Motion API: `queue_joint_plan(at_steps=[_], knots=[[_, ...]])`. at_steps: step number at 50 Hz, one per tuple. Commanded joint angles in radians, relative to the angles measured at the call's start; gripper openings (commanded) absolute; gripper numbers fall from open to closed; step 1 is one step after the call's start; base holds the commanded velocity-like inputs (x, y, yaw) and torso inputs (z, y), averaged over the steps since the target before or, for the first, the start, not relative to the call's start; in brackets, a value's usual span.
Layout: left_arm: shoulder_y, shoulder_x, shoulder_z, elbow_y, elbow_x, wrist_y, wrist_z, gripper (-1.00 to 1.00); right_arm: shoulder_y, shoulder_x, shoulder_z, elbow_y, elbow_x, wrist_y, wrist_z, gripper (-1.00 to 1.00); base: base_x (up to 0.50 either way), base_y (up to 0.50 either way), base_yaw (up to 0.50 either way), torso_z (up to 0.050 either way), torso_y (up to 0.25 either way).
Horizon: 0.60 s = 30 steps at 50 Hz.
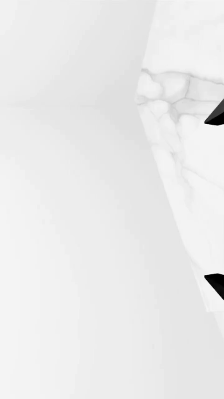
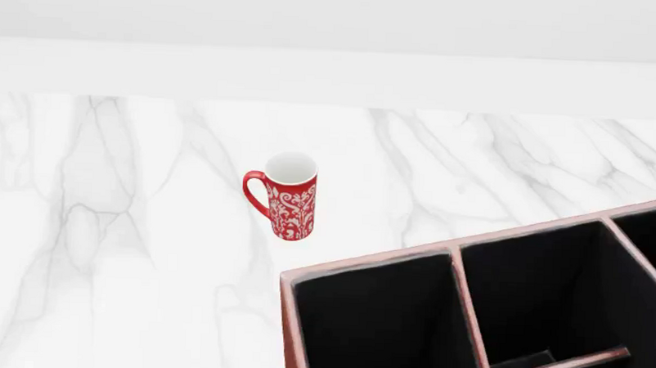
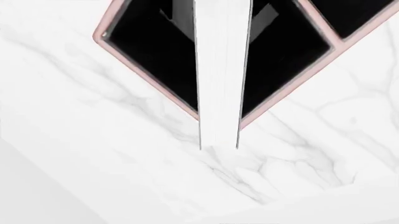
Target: Pick up the book and place it in the right compartment of the caddy.
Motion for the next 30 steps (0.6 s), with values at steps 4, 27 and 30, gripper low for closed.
queue_joint_plan(at_steps=[4,27,30], knots=[[0.001,0.002,-0.002,0.0,0.0,0.002,0.002,1.0,0.005,-0.002,-0.003,-0.004,-0.028,-0.004,-0.024,1.0,0.0,0.0,0.0,0.0,0.0],[-0.02,-0.101,0.036,0.073,-0.047,-0.143,-0.047,1.0,0.04,-0.013,-0.009,-0.078,-0.089,-0.084,-0.096,1.0,0.0,0.0,0.0,0.0,0.0],[-0.11,-0.257,0.127,0.129,-0.115,-0.305,-0.108,1.0,0.062,-0.035,-0.006,-0.118,-0.13,-0.143,-0.124,1.0,0.0,0.0,0.0,0.0,0.0]])
